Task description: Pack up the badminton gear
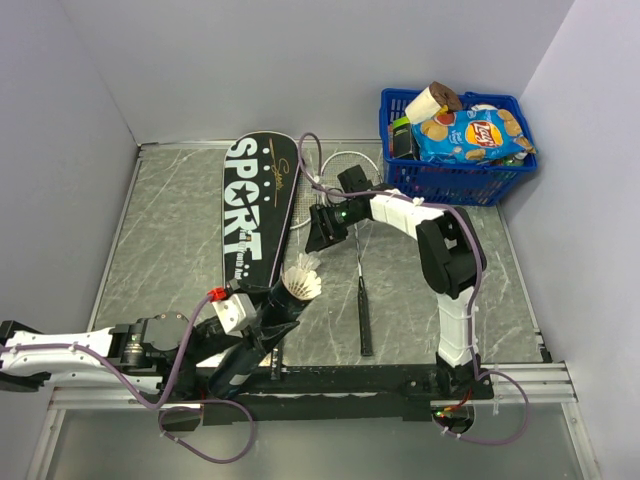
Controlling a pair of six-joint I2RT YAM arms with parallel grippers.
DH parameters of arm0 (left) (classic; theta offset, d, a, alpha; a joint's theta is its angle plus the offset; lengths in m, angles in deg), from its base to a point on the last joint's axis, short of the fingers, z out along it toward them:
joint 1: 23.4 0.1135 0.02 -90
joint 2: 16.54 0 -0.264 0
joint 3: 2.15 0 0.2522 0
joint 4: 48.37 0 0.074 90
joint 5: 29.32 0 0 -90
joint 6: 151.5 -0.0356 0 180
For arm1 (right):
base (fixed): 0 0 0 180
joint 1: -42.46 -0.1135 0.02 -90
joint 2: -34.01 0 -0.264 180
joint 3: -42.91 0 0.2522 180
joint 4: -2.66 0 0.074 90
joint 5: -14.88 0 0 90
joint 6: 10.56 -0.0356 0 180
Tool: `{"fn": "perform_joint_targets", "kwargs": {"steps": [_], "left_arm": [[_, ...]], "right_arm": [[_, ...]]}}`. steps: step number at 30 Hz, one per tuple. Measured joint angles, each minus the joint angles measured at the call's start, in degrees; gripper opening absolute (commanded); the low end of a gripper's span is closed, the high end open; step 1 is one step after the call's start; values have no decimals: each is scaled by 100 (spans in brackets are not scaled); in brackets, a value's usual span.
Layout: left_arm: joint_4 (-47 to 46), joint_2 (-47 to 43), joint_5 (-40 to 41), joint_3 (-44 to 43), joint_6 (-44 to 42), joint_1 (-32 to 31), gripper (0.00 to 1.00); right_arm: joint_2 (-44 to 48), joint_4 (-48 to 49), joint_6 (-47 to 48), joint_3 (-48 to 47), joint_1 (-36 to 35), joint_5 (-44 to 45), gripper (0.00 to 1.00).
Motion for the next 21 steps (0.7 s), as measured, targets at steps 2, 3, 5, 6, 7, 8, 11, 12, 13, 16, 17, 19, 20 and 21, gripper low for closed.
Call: {"fn": "perform_joint_targets", "kwargs": {"steps": [2,3,5,6,7,8,11,12,13,16,17,19,20,21], "left_arm": [[2,0,33,0,-9,-26,26],[2,0,46,0,-11,-37,26],[2,0,55,0,-11,-55,26],[2,0,57,0,-13,-61,26],[2,0,59,0,-13,-68,26],[2,0,70,0,-15,-76,26],[2,-4,94,0,-26,-105,26],[2,-4,101,0,-28,-116,26],[2,-4,103,0,-28,-127,26],[7,-4,120,0,-31,-155,26],[7,-4,136,0,-33,-162,26],[15,-7,155,0,-33,-177,26],[22,-11,160,0,-33,-188,26],[28,-11,166,0,-33,-197,26]], "right_arm": [[-70,-66,85,-7,0,-197,57],[-94,-96,118,-11,0,-293,57],[-133,-160,190,-26,0,-455,56],[-151,-186,216,-39,0,-535,55],[-162,-205,234,-52,0,-584,53],[-168,-212,251,-52,0,-643,52],[-170,-243,291,-52,-2,-789,52],[-170,-260,304,-55,-4,-835,52],[-175,-286,313,-55,-4,-876,52],[-205,-358,334,-57,-22,-953,51],[-229,-376,337,-57,-31,-964,51],[-299,-398,352,-72,-55,-977,51],[-352,-417,354,-90,-66,-977,50],[-398,-431,356,-111,-74,-979,49]]}}
